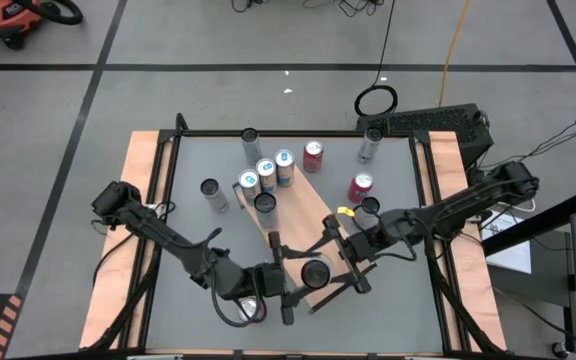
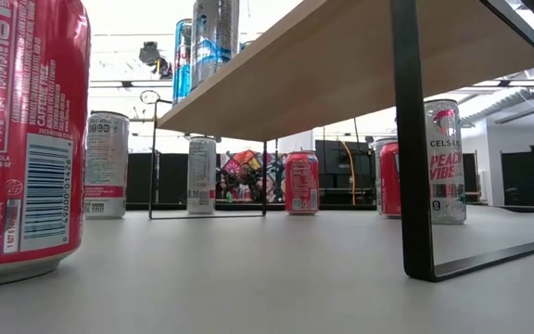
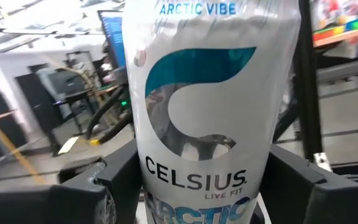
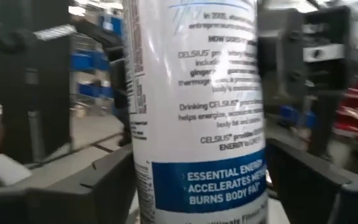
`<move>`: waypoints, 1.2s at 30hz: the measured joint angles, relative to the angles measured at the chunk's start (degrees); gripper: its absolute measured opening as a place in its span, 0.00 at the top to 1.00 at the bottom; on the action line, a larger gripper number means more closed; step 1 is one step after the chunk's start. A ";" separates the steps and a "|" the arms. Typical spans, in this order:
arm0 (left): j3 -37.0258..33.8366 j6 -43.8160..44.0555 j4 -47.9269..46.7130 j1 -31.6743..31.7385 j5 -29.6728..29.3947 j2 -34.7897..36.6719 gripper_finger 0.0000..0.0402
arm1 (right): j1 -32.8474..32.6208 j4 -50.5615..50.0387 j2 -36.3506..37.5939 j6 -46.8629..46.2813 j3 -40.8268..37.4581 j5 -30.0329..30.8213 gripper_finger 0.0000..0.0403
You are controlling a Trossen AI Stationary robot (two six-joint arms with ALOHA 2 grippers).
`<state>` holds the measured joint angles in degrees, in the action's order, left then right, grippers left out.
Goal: Place canned beverage on shelf
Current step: Put the left white soda can on the shelf aligned with the other white soda can
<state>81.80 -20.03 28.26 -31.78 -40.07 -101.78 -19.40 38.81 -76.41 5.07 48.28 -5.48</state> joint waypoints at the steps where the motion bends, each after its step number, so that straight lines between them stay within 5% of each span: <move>1: 0.00 -0.04 -0.36 -0.20 -1.36 0.00 0.37 | -0.08 -1.45 0.53 0.19 0.04 1.60 0.21; 15: -0.02 5.48 -1.95 -0.99 -14.47 -0.07 0.37 | -2.85 -17.91 9.21 0.77 0.08 19.45 0.13; 21: 0.00 9.78 -3.83 -0.61 -15.59 -0.07 0.37 | -4.67 -18.10 12.48 3.43 0.56 26.47 0.13; 36: 0.00 13.75 -5.41 1.11 -21.50 -0.07 0.37 | -5.05 -29.11 7.40 3.88 14.42 26.31 0.14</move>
<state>81.80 -6.28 22.85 -30.67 -61.56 -101.84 -24.45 9.70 -69.01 8.94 62.69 20.82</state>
